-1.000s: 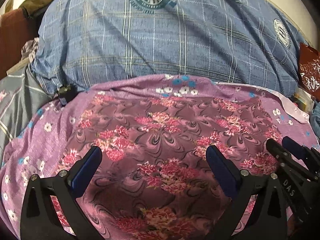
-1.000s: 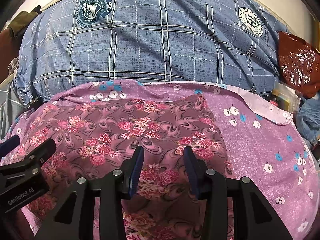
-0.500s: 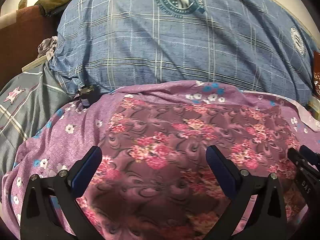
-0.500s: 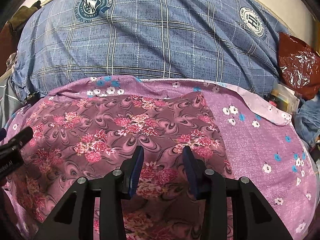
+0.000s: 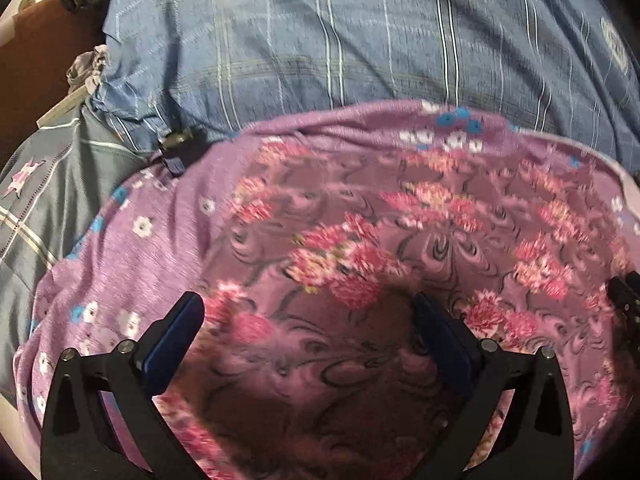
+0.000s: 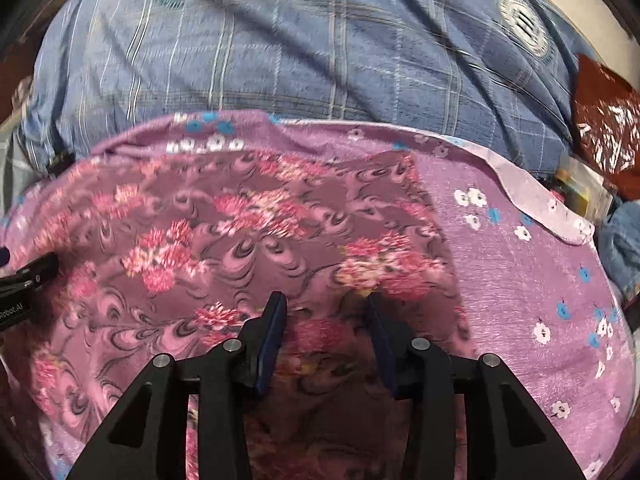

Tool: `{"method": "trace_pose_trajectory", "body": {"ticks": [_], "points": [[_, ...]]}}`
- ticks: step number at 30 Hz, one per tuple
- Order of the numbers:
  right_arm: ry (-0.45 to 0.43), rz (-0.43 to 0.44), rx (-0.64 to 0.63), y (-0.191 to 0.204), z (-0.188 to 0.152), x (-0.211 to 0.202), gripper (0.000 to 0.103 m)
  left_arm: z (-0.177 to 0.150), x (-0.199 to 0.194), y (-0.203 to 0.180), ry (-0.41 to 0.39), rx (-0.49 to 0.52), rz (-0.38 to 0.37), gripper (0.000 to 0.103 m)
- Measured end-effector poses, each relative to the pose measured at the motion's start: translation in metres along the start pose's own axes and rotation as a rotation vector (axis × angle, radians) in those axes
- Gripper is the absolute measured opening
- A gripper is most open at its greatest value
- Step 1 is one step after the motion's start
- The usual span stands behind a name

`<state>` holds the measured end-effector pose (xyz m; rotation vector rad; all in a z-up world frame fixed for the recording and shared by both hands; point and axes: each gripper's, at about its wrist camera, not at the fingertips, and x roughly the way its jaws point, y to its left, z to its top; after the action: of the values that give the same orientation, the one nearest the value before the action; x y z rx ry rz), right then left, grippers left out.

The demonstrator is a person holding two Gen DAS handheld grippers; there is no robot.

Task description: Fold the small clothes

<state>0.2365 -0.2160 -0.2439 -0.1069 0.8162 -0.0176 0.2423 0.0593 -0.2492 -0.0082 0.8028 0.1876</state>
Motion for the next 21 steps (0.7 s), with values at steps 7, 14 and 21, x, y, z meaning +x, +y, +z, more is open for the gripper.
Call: {"method": "trace_pose_trajectory", "body": {"ticks": [7,14,21], "points": [[0.056,0.002,0.126,-0.053,-0.008,0.012,0.044,-0.009,0.022,0.033,0.083,0.005,0.091,0.103],[0.028,0.043,0.156,-0.061,-0.005,0.004,0.045,-0.001,0.012,0.055,0.063,-0.054,0.022,0.103],[-0.088,0.225,0.083,-0.005,0.005,-0.028,0.044,-0.005,-0.006,0.101,0.042,-0.202,0.065,0.103]]}}
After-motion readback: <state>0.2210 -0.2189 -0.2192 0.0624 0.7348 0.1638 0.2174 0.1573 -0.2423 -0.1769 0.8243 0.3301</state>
